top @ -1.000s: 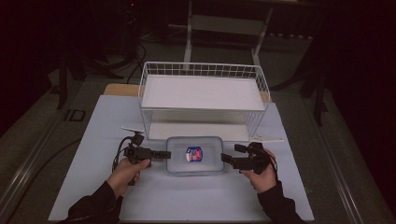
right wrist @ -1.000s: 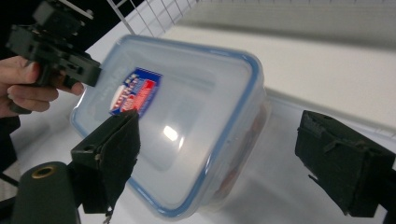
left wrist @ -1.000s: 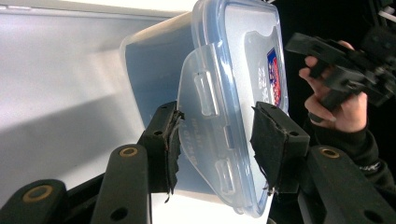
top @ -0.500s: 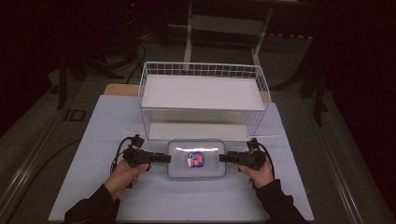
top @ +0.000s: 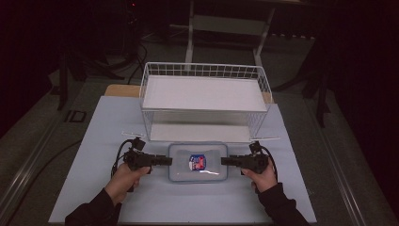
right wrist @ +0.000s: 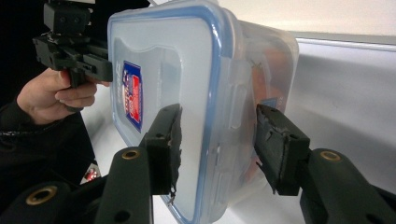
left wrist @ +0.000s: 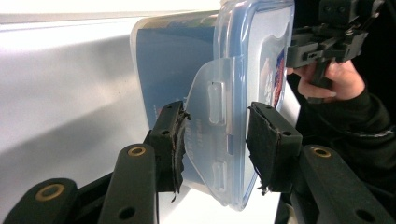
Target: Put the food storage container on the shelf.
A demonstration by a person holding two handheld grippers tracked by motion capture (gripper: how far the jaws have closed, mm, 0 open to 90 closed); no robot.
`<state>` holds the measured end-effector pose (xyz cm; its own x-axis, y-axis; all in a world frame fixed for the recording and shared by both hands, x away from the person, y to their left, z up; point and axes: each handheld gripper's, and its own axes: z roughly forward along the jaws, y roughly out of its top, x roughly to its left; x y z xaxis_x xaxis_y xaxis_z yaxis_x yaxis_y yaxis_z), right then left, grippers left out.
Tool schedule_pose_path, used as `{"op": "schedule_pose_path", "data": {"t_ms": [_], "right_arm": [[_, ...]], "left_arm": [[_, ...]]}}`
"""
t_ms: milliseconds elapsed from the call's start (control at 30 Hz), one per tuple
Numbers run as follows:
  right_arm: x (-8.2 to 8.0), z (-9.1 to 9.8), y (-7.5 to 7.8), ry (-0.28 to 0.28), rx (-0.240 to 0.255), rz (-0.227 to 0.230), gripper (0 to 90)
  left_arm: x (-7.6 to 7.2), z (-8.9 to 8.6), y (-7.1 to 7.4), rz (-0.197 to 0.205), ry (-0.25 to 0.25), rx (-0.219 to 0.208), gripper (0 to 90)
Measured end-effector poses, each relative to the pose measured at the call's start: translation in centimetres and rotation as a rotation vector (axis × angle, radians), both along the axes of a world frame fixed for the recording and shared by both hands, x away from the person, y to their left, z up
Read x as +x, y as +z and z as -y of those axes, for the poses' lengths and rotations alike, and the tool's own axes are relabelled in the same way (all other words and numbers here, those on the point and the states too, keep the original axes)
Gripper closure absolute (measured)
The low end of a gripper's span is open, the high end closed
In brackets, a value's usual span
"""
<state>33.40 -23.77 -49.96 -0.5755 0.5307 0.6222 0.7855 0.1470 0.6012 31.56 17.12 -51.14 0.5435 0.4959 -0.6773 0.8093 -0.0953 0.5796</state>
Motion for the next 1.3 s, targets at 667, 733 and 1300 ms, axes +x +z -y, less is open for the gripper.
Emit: {"op": "schedule_pose_path", "data": {"t_ms": [667,733,1300], "right_arm": [[1.4,1.5,2.7,-0.031,-0.034,0.152,51.8],[1.8,1.6,2.8,-0.029,-0.029,0.164,51.9],[5.0,2.6,3.1,-0.084,-0.017,0.252,51.8]], "left_arm": [[1.7,2.1,1.8,0.148,0.038,0.001,56.6],[2.2,2.2,2.0,0.156,0.042,0.004,56.5],[5.2,3.8,1.7,0.259,0.108,0.014,55.0]]}}
